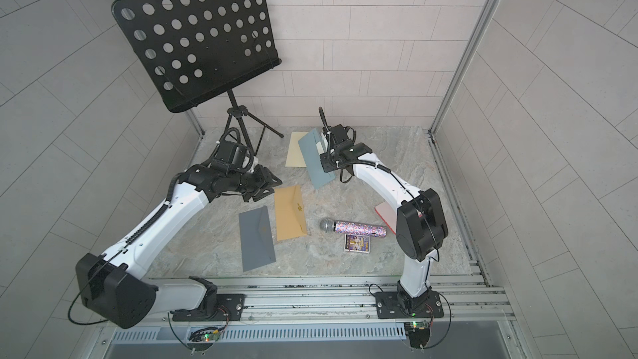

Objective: Take the letter paper out of the envelope
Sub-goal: Pick up the envelope from the center of the board, then take out the letter paper from the envelope.

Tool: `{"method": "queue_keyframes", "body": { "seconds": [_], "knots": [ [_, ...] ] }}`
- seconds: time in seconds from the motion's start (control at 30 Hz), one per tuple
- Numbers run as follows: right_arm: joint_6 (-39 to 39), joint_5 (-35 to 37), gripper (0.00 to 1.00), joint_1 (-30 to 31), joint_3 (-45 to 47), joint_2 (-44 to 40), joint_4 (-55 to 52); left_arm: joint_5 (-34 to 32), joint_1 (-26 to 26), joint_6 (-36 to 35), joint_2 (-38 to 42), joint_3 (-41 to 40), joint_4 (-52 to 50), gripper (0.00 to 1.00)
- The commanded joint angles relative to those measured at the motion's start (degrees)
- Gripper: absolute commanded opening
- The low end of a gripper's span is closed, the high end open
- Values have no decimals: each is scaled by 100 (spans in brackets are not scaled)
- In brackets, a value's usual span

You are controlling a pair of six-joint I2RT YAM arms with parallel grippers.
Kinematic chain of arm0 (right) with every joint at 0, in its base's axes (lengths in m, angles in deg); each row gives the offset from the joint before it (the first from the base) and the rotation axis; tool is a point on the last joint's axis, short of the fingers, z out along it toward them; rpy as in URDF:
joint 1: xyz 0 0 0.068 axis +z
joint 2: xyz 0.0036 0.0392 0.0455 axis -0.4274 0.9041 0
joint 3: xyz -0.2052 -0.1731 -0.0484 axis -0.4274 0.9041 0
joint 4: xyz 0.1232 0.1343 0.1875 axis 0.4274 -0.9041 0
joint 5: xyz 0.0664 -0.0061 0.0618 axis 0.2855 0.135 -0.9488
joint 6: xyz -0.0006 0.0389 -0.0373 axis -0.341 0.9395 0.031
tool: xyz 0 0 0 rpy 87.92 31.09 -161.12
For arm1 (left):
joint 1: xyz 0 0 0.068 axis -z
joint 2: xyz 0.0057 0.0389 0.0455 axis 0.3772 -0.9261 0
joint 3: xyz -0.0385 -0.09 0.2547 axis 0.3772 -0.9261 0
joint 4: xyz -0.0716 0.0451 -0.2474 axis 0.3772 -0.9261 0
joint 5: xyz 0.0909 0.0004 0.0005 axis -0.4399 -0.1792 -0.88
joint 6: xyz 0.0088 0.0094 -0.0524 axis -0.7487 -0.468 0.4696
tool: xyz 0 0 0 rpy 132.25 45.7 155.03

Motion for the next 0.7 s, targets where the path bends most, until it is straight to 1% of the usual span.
{"method": "queue_keyframes", "body": {
  "seconds": [0.0,0.17,0.33,0.5,0.67],
  "knots": [
    [554,-610,0,-105,-179,-402,-81,157,111,195,-220,548,383,44],
    [1077,-1314,0,-206,-162,-713,123,289,214,291,-530,1115,694,44],
    [1626,-1864,0,-235,-20,-977,368,344,331,319,-876,1668,894,44],
    [2022,-2119,0,-235,198,-1304,572,360,396,256,-1167,2165,965,43],
    [1986,-2146,0,-177,206,-1524,426,317,480,216,-1292,2348,963,44]
  ]
}}
